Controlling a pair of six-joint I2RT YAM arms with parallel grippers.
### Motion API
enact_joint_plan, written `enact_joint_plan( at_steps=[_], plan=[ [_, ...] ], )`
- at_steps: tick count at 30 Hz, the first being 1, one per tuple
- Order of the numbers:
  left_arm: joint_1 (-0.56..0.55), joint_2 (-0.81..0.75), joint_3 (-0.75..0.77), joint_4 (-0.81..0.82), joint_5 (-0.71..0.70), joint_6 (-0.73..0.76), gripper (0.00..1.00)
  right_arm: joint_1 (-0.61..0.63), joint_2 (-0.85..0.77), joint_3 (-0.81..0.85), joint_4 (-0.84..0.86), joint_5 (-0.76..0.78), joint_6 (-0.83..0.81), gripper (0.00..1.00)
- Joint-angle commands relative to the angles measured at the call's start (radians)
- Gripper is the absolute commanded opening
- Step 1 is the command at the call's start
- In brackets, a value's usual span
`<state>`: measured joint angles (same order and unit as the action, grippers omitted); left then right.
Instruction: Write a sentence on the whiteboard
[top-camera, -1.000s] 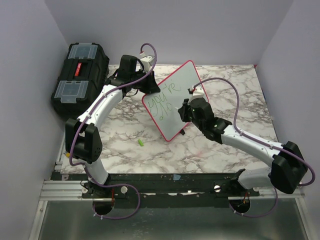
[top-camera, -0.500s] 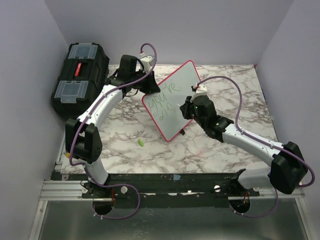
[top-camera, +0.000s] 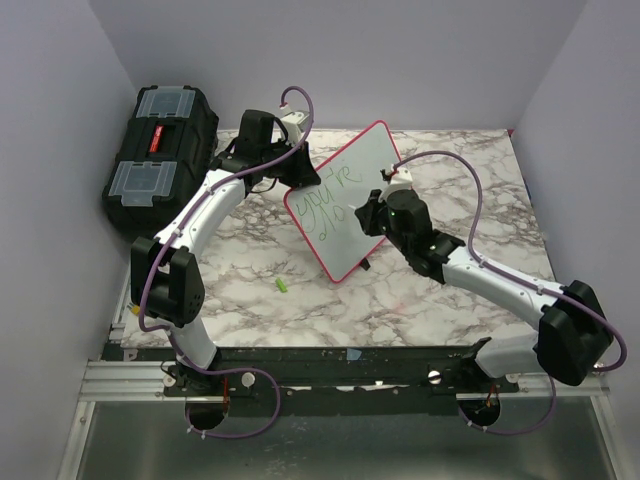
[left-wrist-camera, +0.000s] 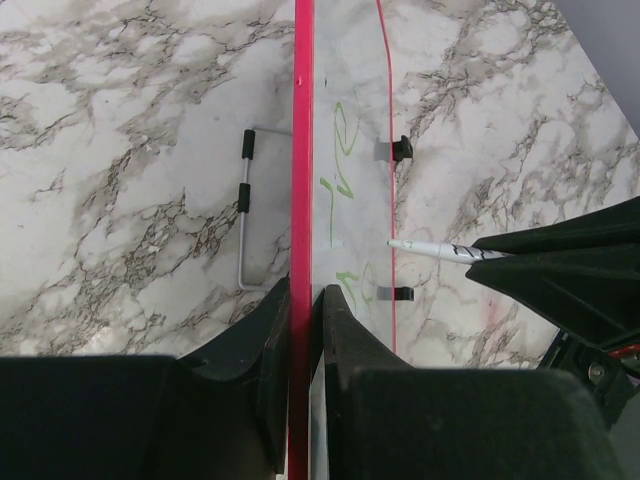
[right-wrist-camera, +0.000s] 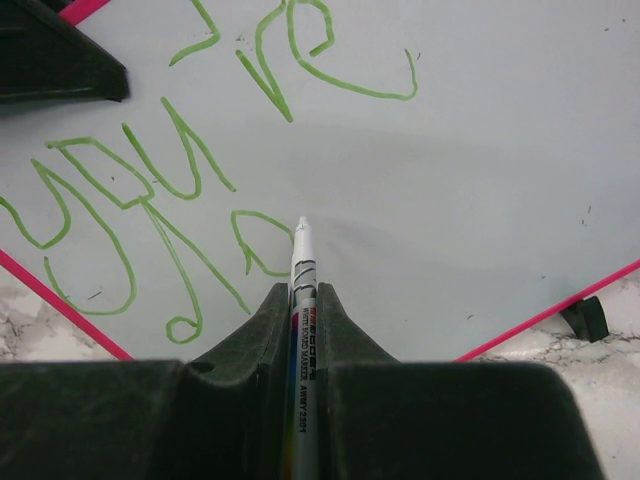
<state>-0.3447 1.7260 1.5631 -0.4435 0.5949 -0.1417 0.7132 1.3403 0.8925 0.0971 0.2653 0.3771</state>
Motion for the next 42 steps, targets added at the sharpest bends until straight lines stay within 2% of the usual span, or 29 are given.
enact_joint_plan(
  at_steps=[1,12,27,42],
  plan=[
    [-0.034,0.012,-0.032,-0.085,0.0,0.076,0.0,-0.003,0.035,0.015,0.053,-0.032,0.009,0.01],
    [-0.034,0.014,-0.03,-0.085,0.0,0.073,0.0,-0.003,0.073,0.006,0.069,-0.037,0.02,0.01],
    [-0.033,0.014,-0.028,-0.086,0.003,0.071,0.0,-0.003,0.027,-0.084,0.031,-0.034,0.043,0.01],
    [-0.034,0.009,-0.031,-0.086,-0.004,0.071,0.0,-0.003,-0.018,0.009,0.002,-0.061,0.005,0.01]
  ],
)
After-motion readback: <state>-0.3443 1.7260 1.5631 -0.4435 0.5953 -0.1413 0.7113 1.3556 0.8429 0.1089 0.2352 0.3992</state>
